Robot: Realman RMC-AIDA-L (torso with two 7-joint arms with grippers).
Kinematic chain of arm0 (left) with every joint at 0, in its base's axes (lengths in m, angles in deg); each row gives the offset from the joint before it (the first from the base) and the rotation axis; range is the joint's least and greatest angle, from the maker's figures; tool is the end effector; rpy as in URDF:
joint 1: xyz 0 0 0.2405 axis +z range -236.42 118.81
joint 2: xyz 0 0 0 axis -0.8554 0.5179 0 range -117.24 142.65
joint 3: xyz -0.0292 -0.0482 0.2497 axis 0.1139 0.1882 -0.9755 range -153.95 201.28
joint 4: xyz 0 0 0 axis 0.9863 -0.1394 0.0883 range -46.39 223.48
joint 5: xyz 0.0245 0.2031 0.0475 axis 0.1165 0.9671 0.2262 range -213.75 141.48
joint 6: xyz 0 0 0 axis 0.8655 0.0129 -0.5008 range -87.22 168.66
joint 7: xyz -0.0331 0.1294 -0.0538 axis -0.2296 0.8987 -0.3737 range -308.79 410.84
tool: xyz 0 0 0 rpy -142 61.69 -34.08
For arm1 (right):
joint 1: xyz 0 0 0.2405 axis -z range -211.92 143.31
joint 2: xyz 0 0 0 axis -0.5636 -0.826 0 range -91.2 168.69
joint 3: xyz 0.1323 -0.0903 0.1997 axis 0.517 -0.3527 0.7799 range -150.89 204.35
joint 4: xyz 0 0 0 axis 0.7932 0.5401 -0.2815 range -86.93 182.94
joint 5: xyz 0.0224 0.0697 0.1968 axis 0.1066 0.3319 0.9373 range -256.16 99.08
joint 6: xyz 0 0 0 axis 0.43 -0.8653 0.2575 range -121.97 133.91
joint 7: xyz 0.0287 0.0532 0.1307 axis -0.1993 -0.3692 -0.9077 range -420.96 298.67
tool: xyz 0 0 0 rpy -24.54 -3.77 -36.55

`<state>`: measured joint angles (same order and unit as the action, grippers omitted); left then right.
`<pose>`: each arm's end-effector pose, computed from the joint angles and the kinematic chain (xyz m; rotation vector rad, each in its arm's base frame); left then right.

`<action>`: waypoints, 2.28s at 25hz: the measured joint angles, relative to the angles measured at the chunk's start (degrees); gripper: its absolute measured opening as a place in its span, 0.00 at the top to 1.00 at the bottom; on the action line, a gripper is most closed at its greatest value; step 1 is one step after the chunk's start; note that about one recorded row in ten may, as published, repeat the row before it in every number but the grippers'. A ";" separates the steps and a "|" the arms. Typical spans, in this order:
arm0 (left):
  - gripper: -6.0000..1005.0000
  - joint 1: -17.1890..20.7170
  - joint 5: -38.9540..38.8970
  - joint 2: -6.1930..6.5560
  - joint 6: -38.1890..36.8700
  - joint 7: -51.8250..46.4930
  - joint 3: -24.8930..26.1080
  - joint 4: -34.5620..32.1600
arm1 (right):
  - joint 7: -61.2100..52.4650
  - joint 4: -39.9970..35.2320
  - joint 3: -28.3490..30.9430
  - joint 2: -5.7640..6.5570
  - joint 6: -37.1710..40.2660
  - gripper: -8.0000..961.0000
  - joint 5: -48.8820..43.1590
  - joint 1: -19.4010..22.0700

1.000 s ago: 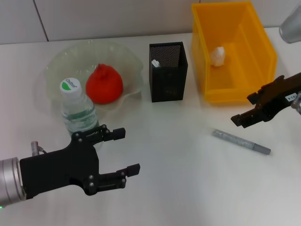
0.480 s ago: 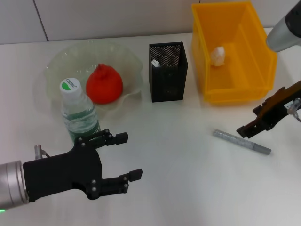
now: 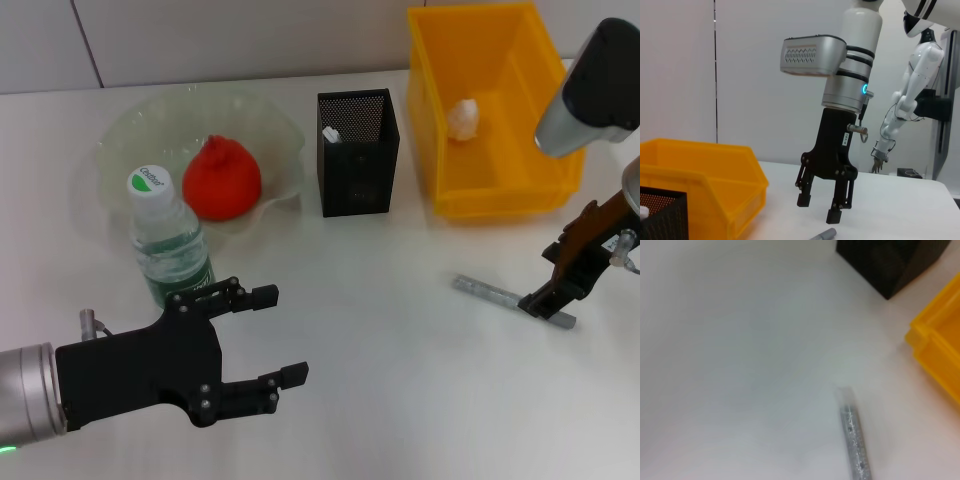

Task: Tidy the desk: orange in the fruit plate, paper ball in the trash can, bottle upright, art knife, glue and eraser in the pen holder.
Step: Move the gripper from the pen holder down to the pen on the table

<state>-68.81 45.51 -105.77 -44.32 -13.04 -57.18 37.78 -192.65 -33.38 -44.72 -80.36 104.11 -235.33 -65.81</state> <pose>-0.2418 0.2515 -0.0382 -2.8090 -0.1990 -0.8788 0.2160 0.3399 0.0393 -2.6133 0.7734 -0.6965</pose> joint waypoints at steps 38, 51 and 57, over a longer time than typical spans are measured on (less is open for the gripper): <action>0.20 -0.49 -0.45 -0.09 0.12 -0.04 -0.09 0.84 | 5.99 9.86 -1.61 -0.28 -9.70 0.25 -0.22 -2.49; 0.20 -0.78 -0.44 -0.09 0.11 0.06 0.15 1.36 | 5.75 12.96 -1.64 -0.35 -12.37 0.52 1.23 -3.98; 0.20 -0.94 -0.44 -0.08 0.14 0.12 0.22 1.55 | 5.67 14.25 -1.88 -0.34 -13.00 0.52 1.90 -4.74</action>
<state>-69.76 45.07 -105.86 -44.18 -12.93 -56.96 39.33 -186.97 -19.13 -46.60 -80.69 91.11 -233.43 -70.54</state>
